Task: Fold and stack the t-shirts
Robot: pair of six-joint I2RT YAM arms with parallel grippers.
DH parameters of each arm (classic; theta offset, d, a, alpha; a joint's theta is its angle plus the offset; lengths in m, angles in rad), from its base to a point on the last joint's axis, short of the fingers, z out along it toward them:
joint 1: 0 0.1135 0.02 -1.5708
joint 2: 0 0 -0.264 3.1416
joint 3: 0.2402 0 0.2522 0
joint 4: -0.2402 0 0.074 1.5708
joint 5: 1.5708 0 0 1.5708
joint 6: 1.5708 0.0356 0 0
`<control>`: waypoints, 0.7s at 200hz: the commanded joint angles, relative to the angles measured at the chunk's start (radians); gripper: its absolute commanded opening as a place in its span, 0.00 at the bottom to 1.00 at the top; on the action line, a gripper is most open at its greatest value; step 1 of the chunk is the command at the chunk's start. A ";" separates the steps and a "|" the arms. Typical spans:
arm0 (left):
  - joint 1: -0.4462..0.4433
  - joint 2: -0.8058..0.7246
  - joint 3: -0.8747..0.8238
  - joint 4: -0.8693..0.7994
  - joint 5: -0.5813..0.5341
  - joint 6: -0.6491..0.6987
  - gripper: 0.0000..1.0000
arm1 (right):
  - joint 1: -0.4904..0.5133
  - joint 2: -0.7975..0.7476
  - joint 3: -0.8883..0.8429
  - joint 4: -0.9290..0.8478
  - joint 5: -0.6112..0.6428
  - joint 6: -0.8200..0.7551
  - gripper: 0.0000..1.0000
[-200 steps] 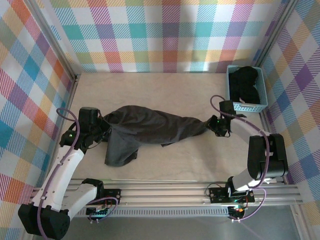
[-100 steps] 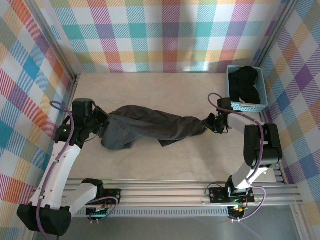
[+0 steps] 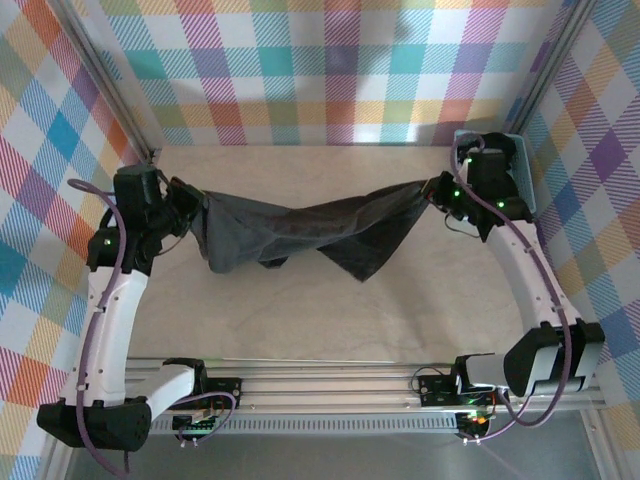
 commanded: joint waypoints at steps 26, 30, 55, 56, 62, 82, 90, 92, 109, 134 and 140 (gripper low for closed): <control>0.056 0.005 0.208 0.093 0.070 0.004 0.00 | -0.006 -0.064 0.222 -0.123 -0.025 -0.019 0.00; 0.056 -0.002 0.214 0.100 0.066 0.000 0.00 | -0.007 -0.075 0.234 -0.124 -0.024 -0.021 0.00; 0.056 -0.074 0.226 0.150 0.024 -0.030 0.00 | -0.012 -0.133 0.292 -0.124 -0.021 -0.026 0.00; 0.056 -0.077 0.225 0.153 0.022 -0.032 0.00 | -0.012 -0.136 0.294 -0.125 -0.022 -0.026 0.00; 0.056 -0.097 0.225 0.165 0.016 -0.040 0.00 | -0.014 -0.150 0.302 -0.120 -0.025 -0.026 0.00; 0.056 -0.164 0.226 0.179 -0.035 -0.054 0.00 | -0.024 -0.204 0.313 -0.110 -0.020 -0.021 0.00; 0.056 -0.195 0.225 0.180 -0.073 -0.053 0.00 | -0.028 -0.226 0.313 -0.105 -0.013 -0.020 0.00; 0.056 -0.207 0.225 0.180 -0.082 -0.051 0.00 | -0.028 -0.230 0.314 -0.104 -0.010 -0.020 0.00; 0.056 -0.258 0.242 0.180 -0.147 -0.031 0.00 | -0.030 -0.272 0.314 -0.087 -0.001 -0.021 0.00; 0.056 -0.275 0.321 0.163 -0.200 0.010 0.00 | -0.032 -0.337 0.288 -0.002 -0.027 -0.024 0.00; 0.056 -0.278 0.337 0.168 -0.205 0.018 0.00 | -0.030 -0.354 0.281 0.020 -0.028 -0.026 0.00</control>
